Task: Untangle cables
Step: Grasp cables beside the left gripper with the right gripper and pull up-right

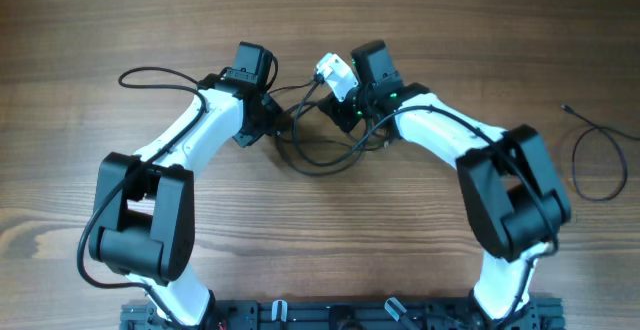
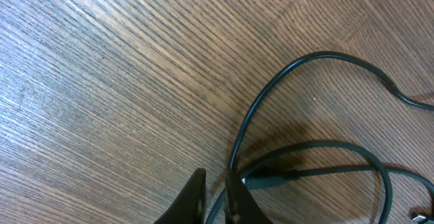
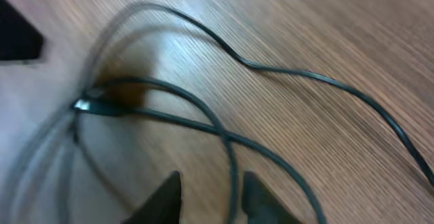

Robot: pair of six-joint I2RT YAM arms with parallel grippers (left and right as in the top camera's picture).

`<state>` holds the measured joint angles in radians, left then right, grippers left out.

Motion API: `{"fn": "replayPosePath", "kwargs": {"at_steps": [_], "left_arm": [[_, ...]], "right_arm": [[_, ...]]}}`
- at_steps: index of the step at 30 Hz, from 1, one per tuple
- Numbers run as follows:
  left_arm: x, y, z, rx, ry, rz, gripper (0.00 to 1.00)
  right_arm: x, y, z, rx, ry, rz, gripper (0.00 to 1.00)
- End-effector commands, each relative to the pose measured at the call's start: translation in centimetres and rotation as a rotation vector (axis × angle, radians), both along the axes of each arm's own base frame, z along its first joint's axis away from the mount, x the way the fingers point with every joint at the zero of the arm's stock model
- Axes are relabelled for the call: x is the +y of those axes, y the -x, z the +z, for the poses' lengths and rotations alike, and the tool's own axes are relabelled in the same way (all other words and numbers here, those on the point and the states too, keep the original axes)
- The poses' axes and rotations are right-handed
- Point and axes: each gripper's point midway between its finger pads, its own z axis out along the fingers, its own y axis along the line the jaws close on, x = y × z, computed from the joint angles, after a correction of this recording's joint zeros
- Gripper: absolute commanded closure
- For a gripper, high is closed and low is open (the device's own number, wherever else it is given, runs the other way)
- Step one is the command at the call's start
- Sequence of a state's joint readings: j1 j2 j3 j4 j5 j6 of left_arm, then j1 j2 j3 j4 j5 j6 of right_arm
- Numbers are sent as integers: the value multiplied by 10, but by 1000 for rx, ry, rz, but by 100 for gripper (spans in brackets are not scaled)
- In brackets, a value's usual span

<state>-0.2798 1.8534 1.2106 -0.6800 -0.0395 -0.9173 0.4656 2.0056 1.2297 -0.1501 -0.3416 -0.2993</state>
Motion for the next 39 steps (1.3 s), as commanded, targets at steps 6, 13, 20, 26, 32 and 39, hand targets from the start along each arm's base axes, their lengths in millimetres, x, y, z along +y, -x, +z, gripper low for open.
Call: {"fn": "replayPosePath", "kwargs": {"at_steps": [6, 13, 20, 26, 32, 39], "left_arm": [[2, 1, -4, 6, -25, -20, 87], [2, 1, -4, 7, -25, -20, 86], [2, 1, -4, 6, -25, -20, 85], [2, 1, -4, 7, -25, -20, 85], [2, 1, -4, 7, -25, -20, 85], [2, 2, -4, 8, -27, -20, 85]], "right_arm": [[-10, -5, -34, -27, 103, 38, 14], [-29, -8, -75, -51, 258, 63, 15], [-35, -1, -104, -12, 300, 81, 92], [-74, -42, -51, 23, 276, -215, 96], [-151, -89, 111, -95, -76, -497, 96], [-312, -88, 151, -85, -205, -909, 96]]}}
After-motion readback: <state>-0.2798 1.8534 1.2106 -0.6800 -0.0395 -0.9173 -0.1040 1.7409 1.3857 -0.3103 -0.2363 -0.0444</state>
